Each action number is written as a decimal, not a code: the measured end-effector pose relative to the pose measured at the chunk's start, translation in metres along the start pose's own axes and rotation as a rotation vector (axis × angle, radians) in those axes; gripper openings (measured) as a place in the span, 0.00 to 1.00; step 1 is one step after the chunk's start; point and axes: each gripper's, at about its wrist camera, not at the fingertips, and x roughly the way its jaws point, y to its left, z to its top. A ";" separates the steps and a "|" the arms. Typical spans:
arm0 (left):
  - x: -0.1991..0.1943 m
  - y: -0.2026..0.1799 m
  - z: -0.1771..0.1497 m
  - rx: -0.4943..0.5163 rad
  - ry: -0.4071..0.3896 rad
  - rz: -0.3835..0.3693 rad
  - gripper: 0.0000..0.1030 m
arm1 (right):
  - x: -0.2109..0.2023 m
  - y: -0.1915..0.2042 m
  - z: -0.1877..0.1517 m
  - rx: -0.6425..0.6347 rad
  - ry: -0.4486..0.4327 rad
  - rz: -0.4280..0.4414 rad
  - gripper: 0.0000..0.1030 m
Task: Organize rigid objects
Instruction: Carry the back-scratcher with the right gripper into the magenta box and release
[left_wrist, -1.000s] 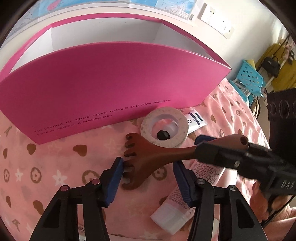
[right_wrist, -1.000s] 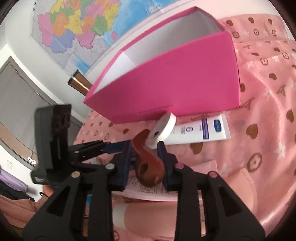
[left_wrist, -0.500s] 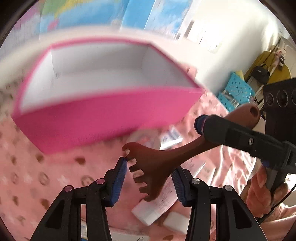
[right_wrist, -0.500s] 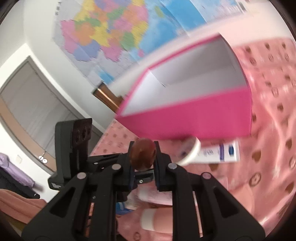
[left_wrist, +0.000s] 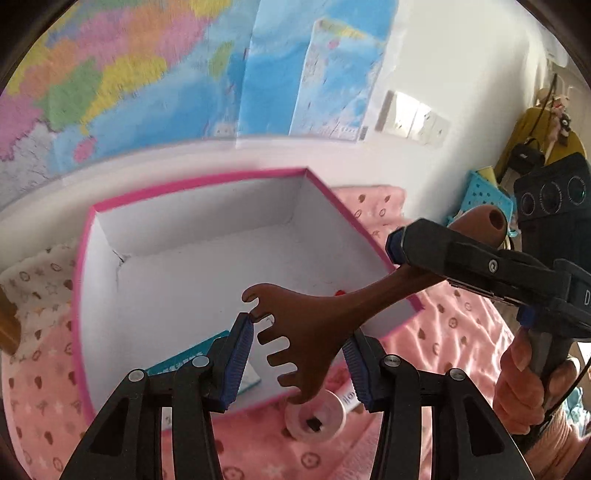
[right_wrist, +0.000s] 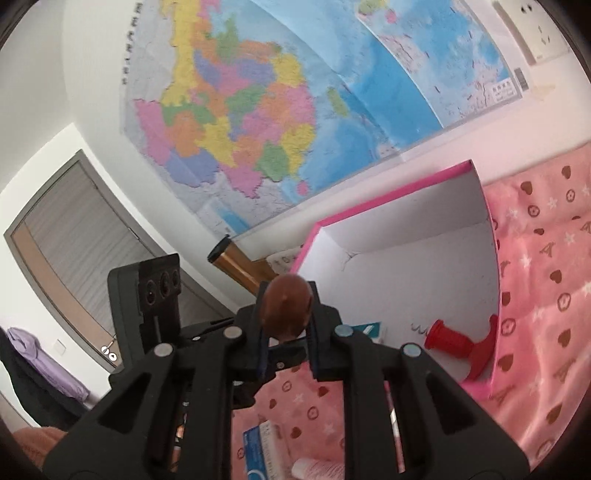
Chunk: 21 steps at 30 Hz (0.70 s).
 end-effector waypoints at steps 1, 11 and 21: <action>0.009 0.003 0.002 -0.006 0.017 0.004 0.47 | 0.004 -0.006 0.002 0.011 0.011 -0.003 0.18; 0.067 0.018 -0.007 -0.023 0.149 0.059 0.47 | 0.035 -0.039 0.007 -0.084 0.124 -0.391 0.36; 0.048 0.016 -0.014 0.020 0.100 0.016 0.48 | 0.000 -0.024 -0.002 -0.177 0.033 -0.535 0.43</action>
